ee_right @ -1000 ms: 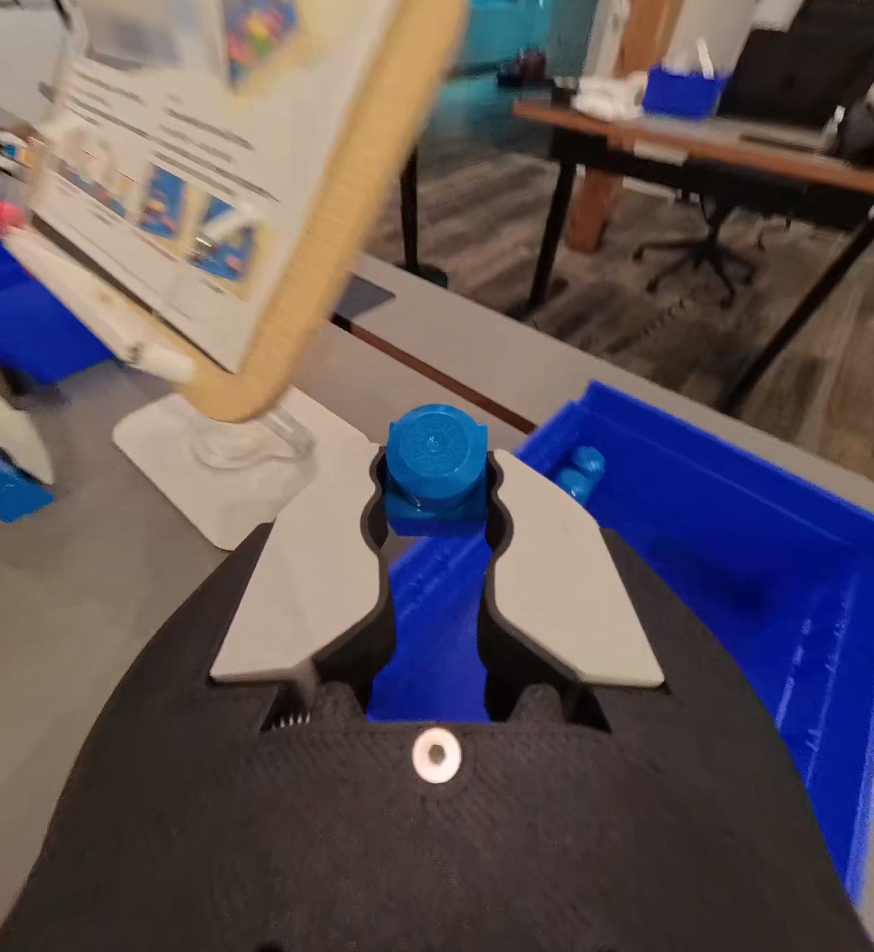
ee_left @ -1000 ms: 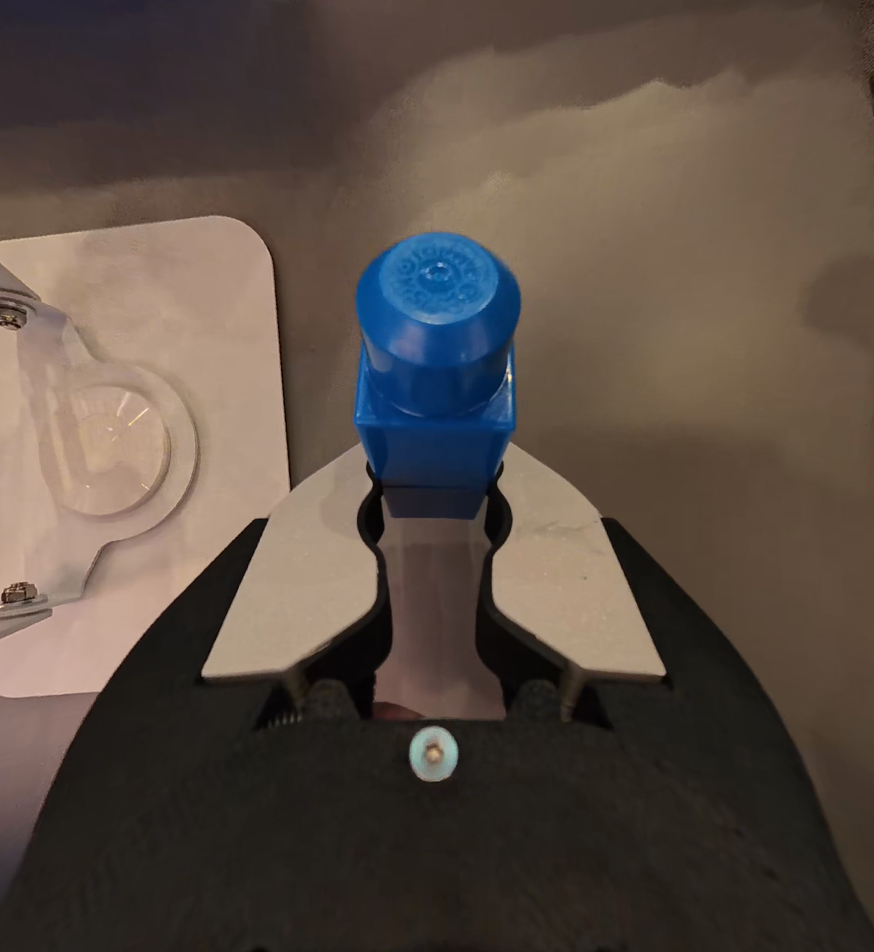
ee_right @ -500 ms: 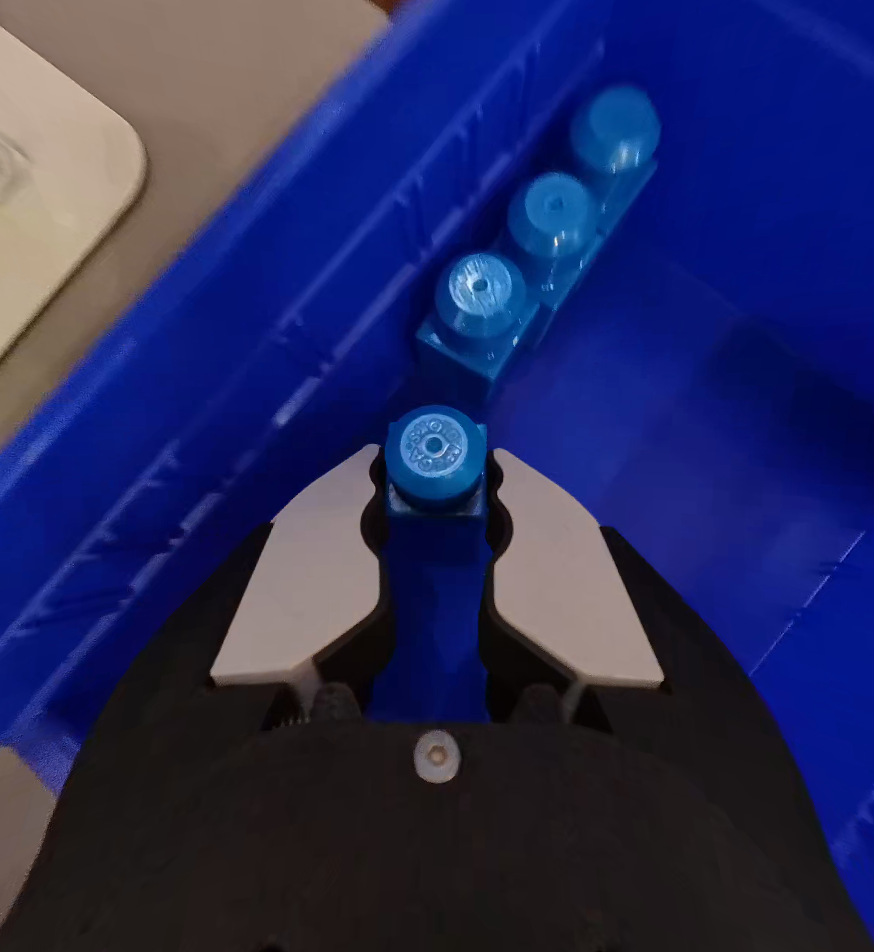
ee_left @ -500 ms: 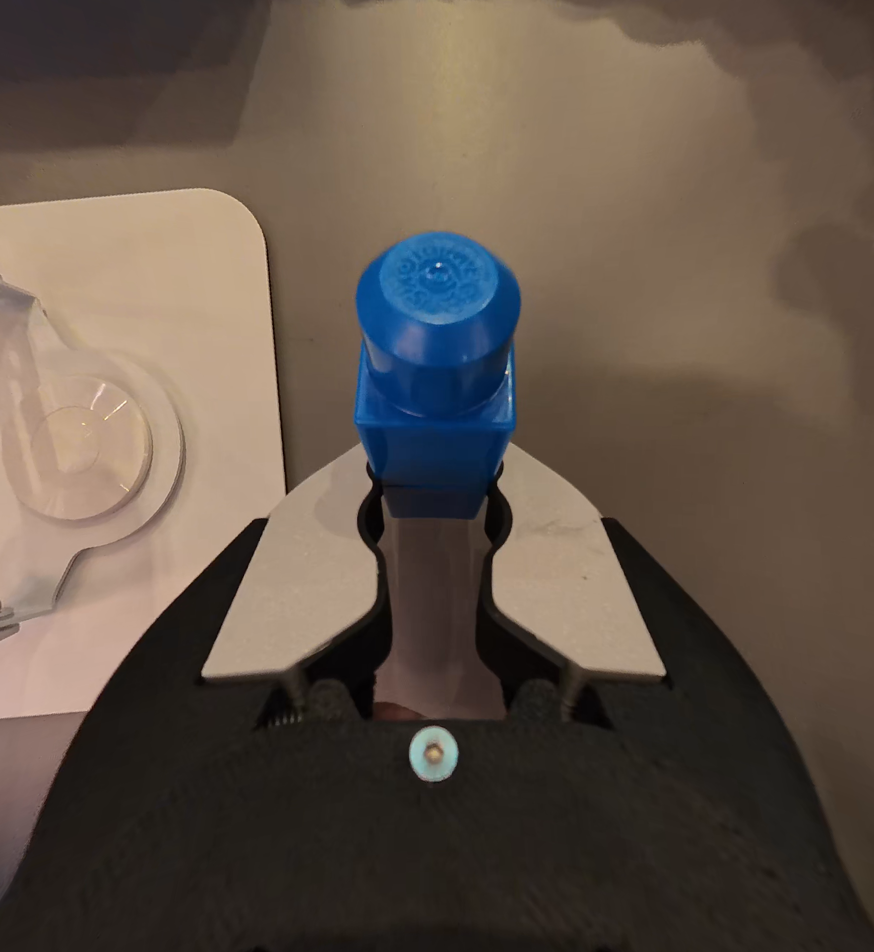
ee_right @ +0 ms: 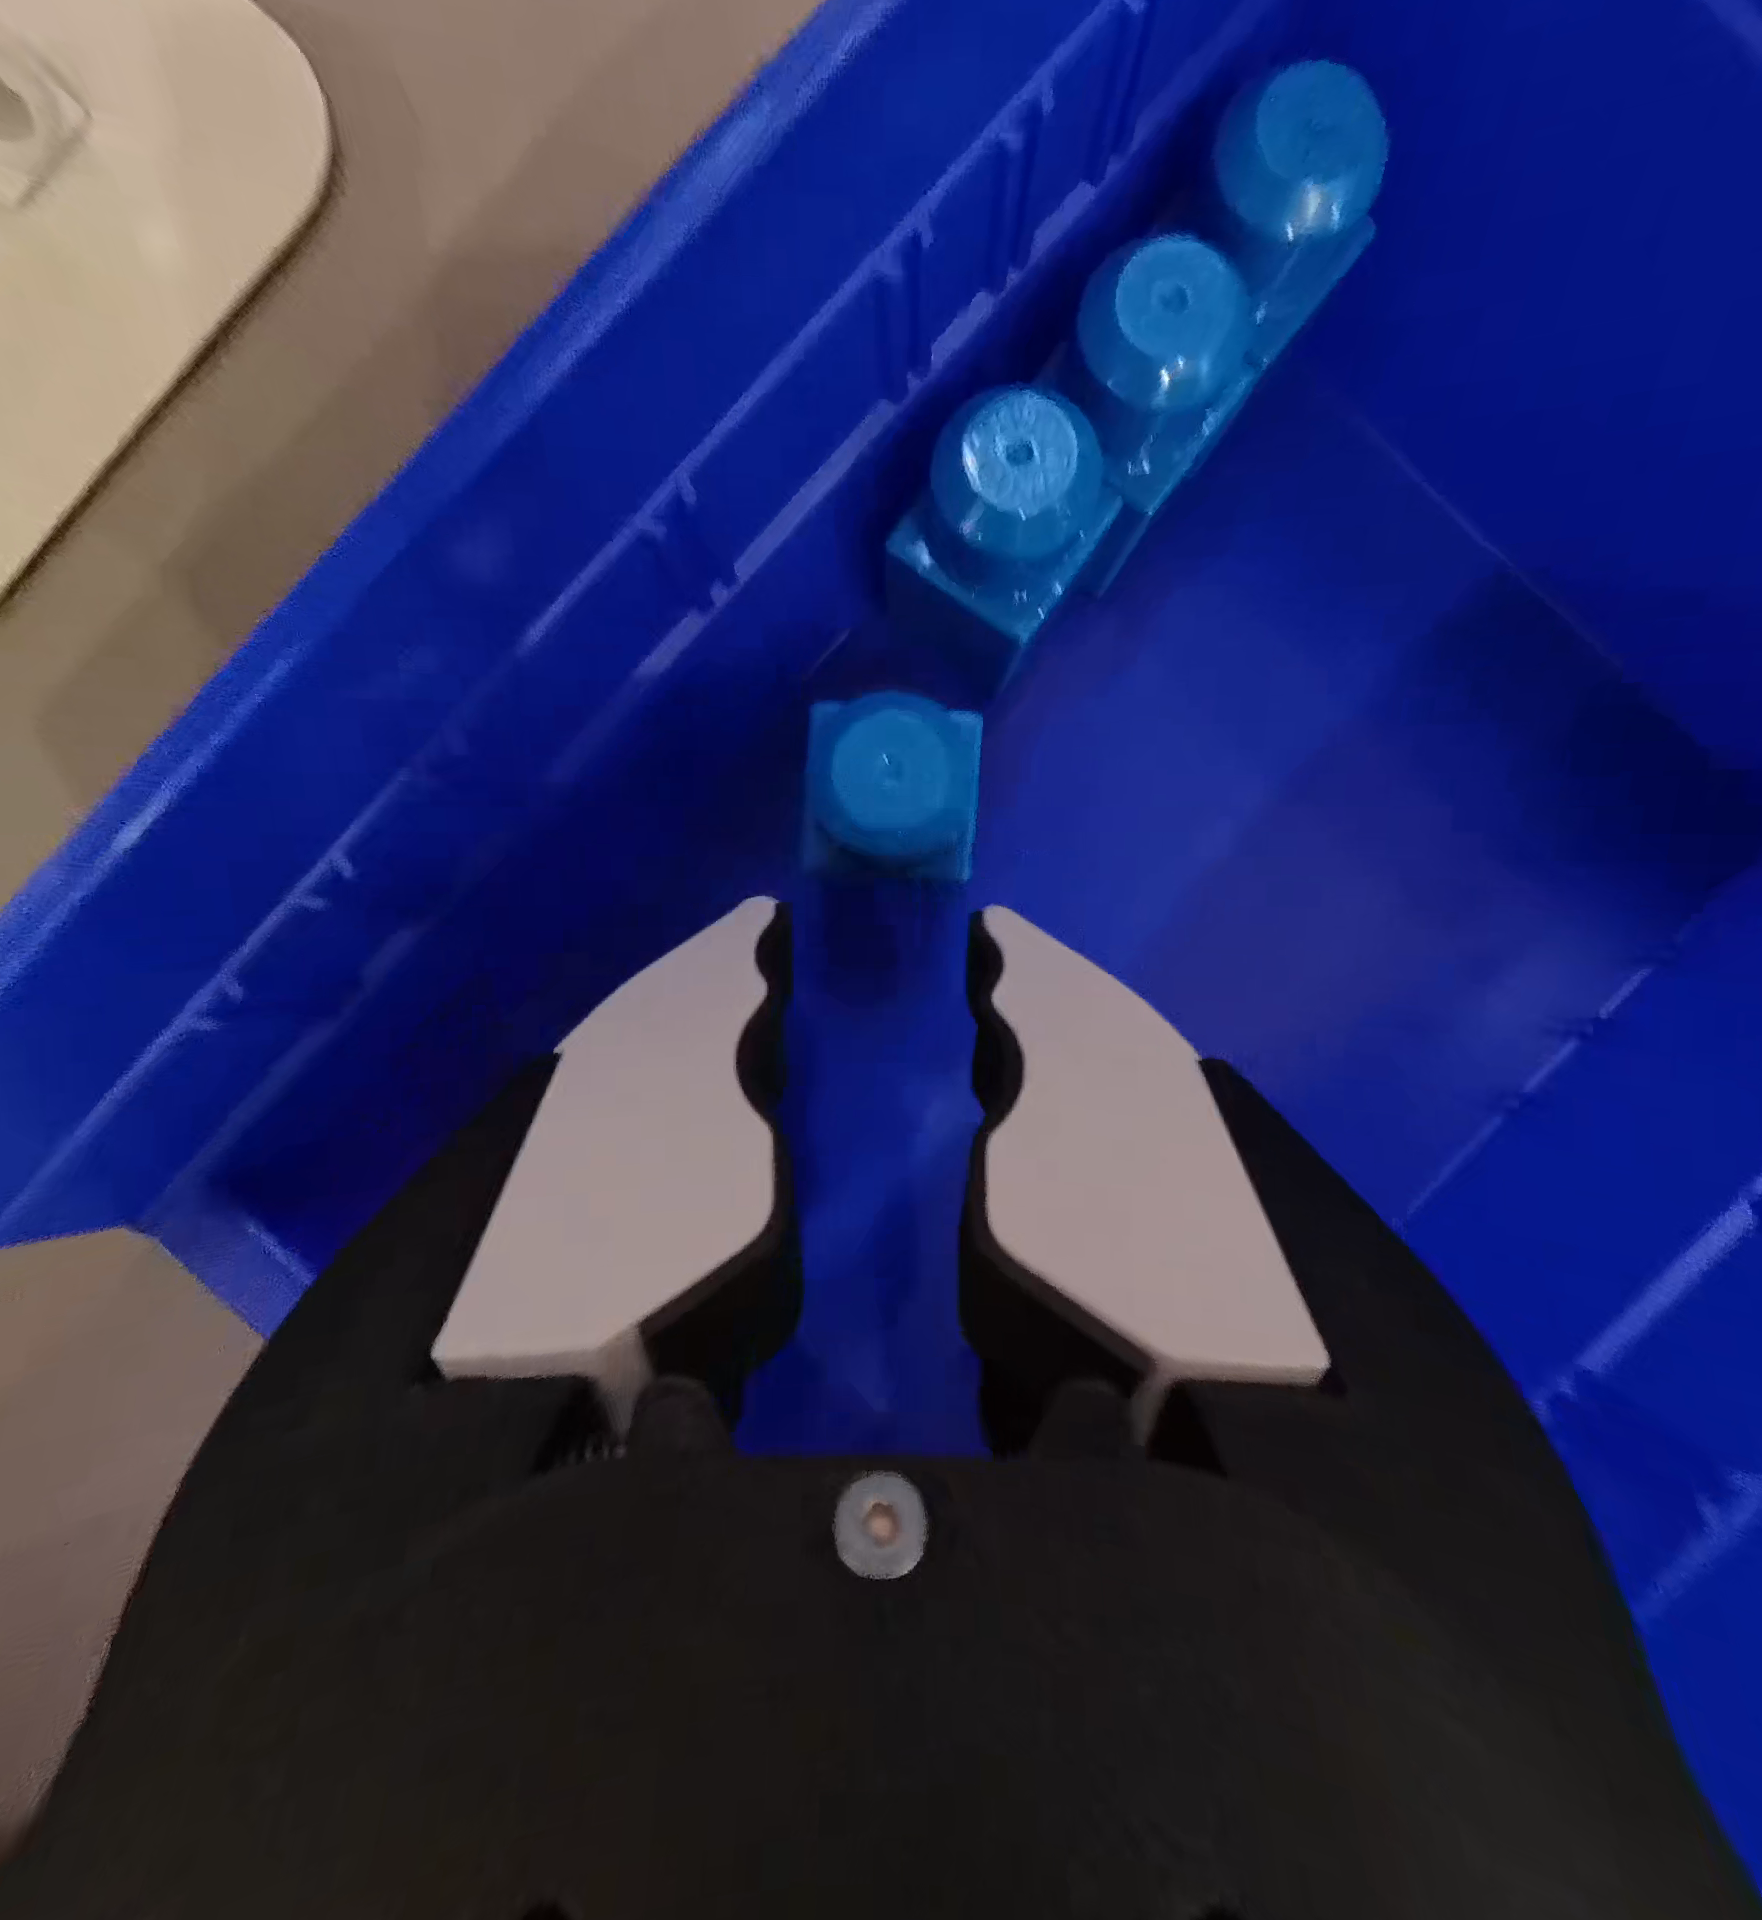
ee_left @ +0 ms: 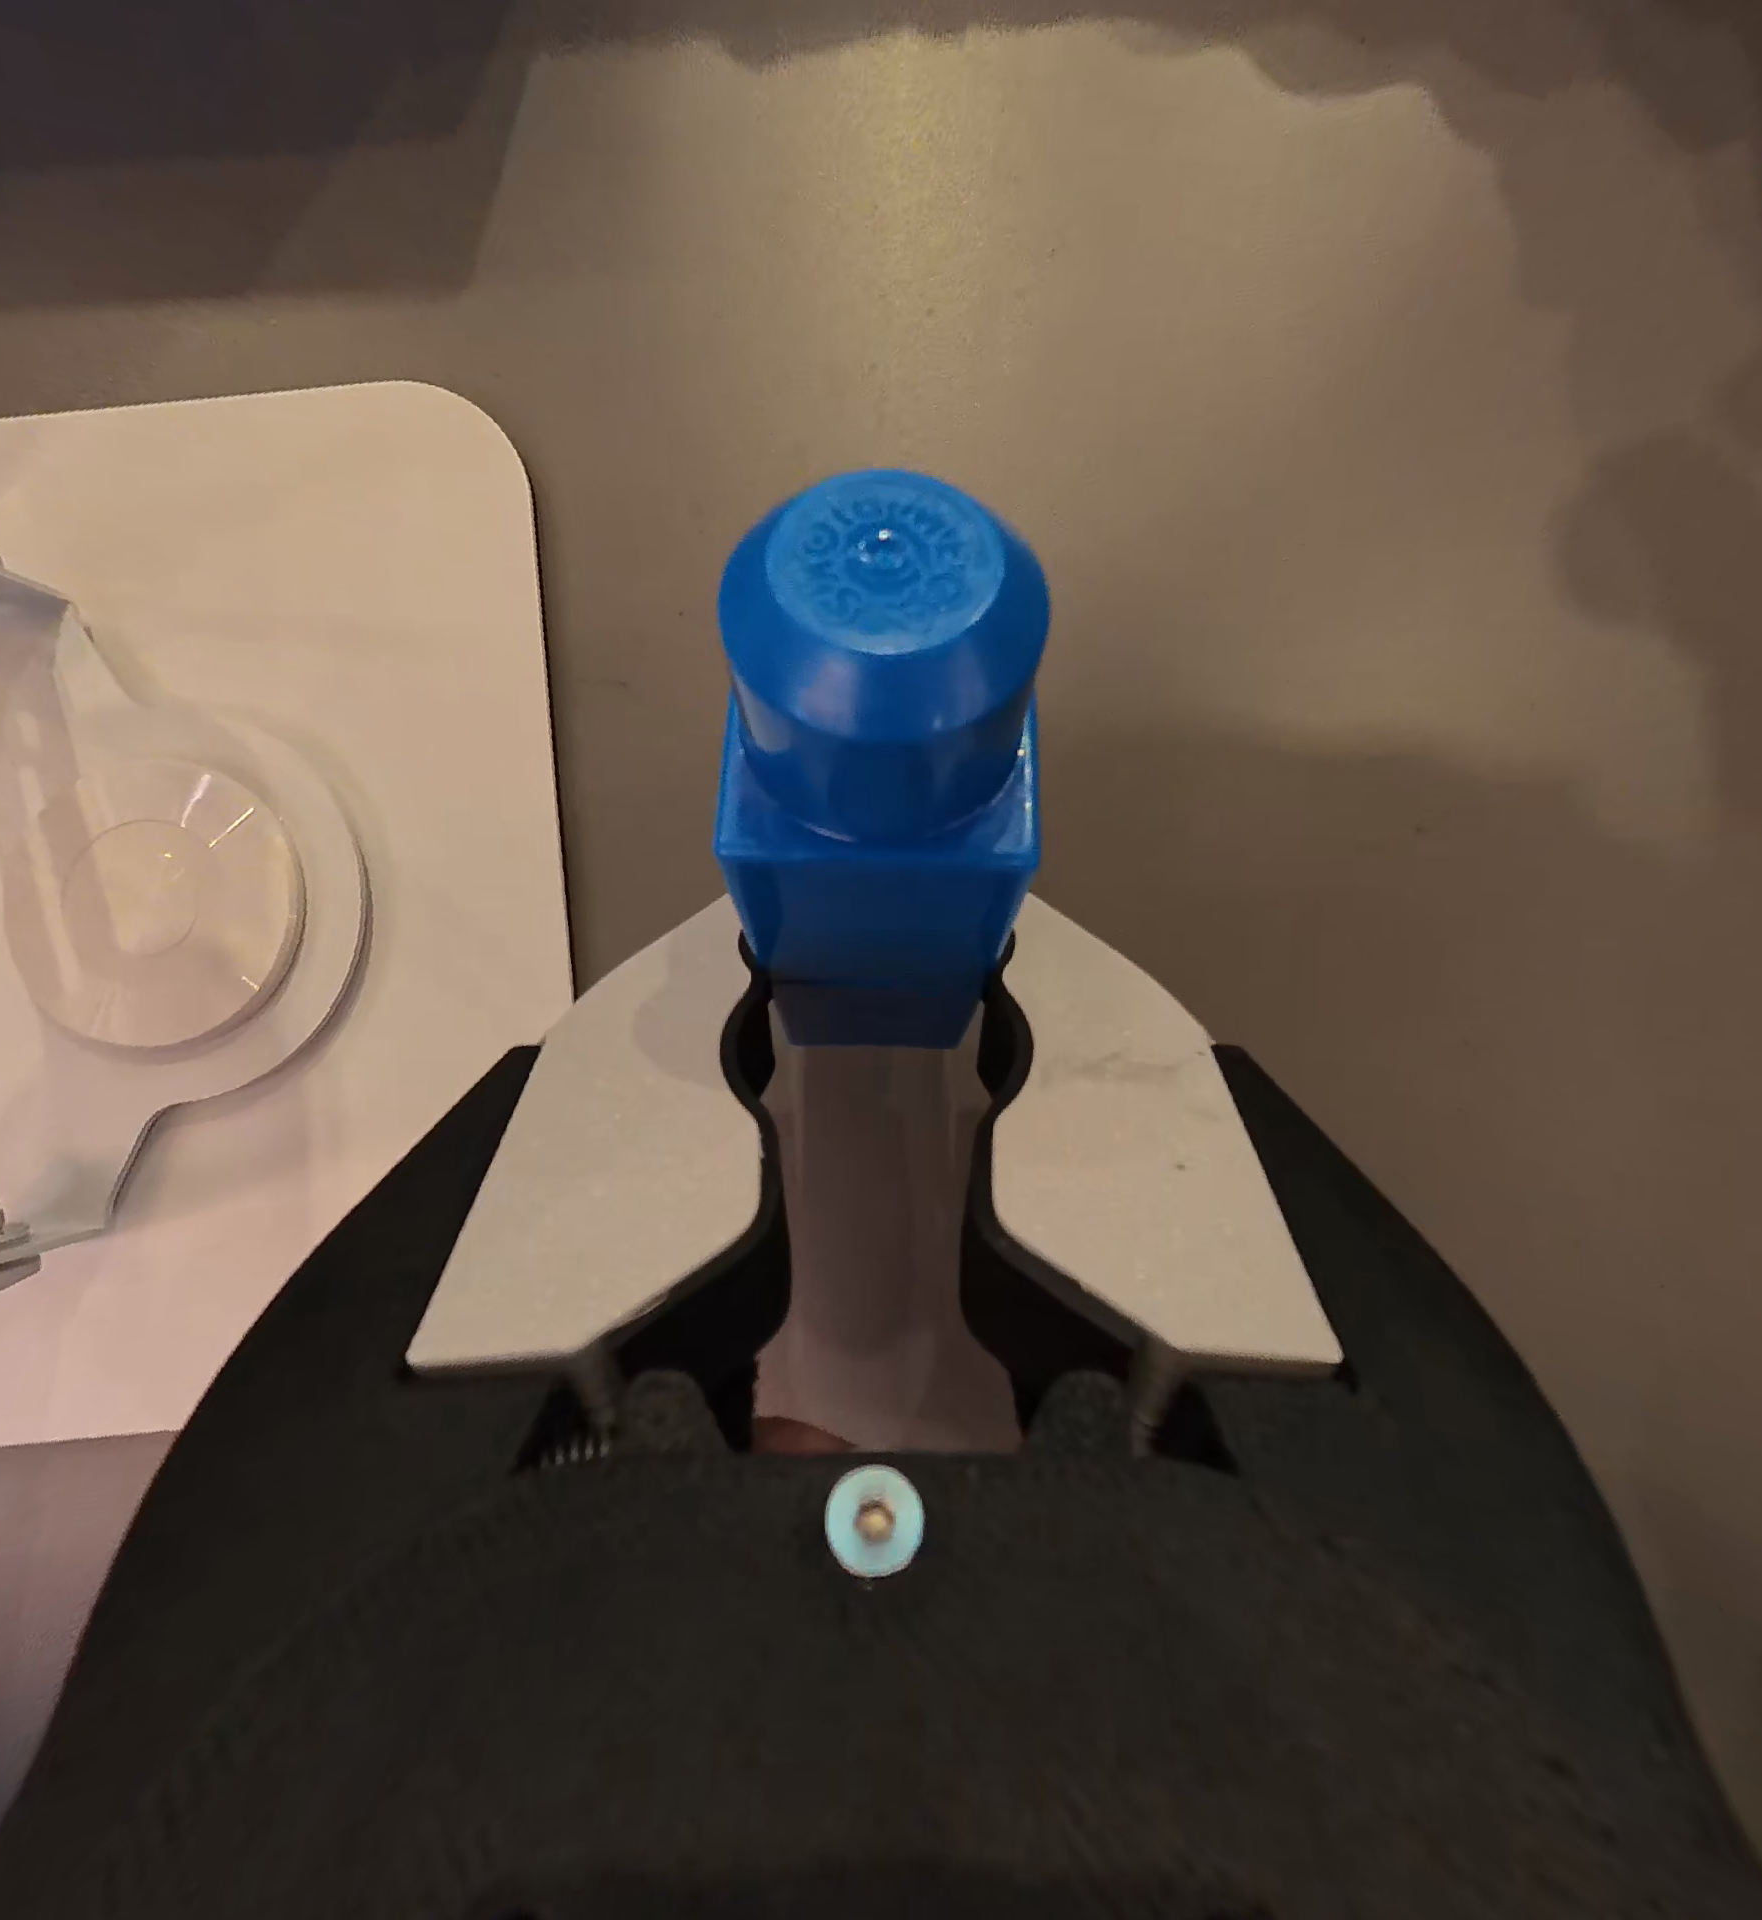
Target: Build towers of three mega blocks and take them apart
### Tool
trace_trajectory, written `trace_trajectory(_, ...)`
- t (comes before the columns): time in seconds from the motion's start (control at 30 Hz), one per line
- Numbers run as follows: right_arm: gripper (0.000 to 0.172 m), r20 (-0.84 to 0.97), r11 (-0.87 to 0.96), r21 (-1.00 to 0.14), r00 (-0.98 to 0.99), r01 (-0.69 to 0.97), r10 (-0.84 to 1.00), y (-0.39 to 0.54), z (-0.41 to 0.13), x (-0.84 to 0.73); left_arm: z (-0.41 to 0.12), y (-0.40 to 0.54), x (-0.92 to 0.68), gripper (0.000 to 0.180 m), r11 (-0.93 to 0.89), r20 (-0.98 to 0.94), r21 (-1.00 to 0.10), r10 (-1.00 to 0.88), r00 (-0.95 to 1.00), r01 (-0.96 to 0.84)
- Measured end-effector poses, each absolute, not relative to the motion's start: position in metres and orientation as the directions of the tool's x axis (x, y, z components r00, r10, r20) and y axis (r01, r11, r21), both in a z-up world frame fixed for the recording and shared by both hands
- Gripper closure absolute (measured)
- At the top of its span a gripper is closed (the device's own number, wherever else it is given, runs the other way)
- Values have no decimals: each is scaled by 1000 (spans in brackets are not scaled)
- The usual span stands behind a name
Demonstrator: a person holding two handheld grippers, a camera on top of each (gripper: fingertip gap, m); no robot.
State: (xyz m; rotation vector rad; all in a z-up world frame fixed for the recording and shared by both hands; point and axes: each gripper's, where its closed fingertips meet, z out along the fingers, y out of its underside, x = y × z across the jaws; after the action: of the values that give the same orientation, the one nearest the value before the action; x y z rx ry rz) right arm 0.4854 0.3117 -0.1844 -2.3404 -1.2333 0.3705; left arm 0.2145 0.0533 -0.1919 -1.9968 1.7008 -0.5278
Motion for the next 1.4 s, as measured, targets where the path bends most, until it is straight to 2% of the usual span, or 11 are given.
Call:
trace_trajectory(0.17,165,19,-512,-438,577,739,816,313,-201,494,-194,53,216,145,-127,-5,-568,-987,158,-813)
trace_trajectory(0.23,171,17,-504,-458,574,732,819,315,-202,485,-193,52,217,145,-126,-5,-568,-988,157,-813)
trace_trajectory(0.4,171,-44,-484,-469,528,739,848,306,-202,461,-194,53,217,145,-129,-1,-569,-988,157,-812)
trace_trajectory(0.47,171,-66,-473,-507,515,721,855,305,-195,457,-194,52,216,145,-128,-2,-568,-988,157,-813)
trace_trajectory(0.63,171,-3,-528,-510,613,679,790,322,-186,487,-192,53,216,145,-128,-2,-574,-987,158,-809)
trace_trajectory(0.77,171,84,-563,-476,673,675,735,338,-202,499,-193,53,217,145,-128,-1,-572,-988,157,-810)
trace_trajectory(1.03,171,8,-526,-500,611,688,792,328,-205,469,-192,54,217,145,-132,3,-579,-987,159,-805)
trace_trajectory(1.13,171,40,-542,-457,625,705,779,328,-208,477,-193,53,216,145,-131,3,-576,-987,158,-807)
trace_trajectory(1.2,171,19,-544,-468,624,696,782,325,-204,479,-192,53,216,145,-129,0,-577,-987,158,-806)
trace_trajectory(1.27,171,-43,-526,-492,584,694,811,316,-197,473,-190,53,216,145,-130,0,-581,-987,160,-803)
trace_trajectory(1.4,171,-34,-484,-477,535,733,844,311,-202,462,-191,53,217,145,-132,4,-582,-987,159,-803)
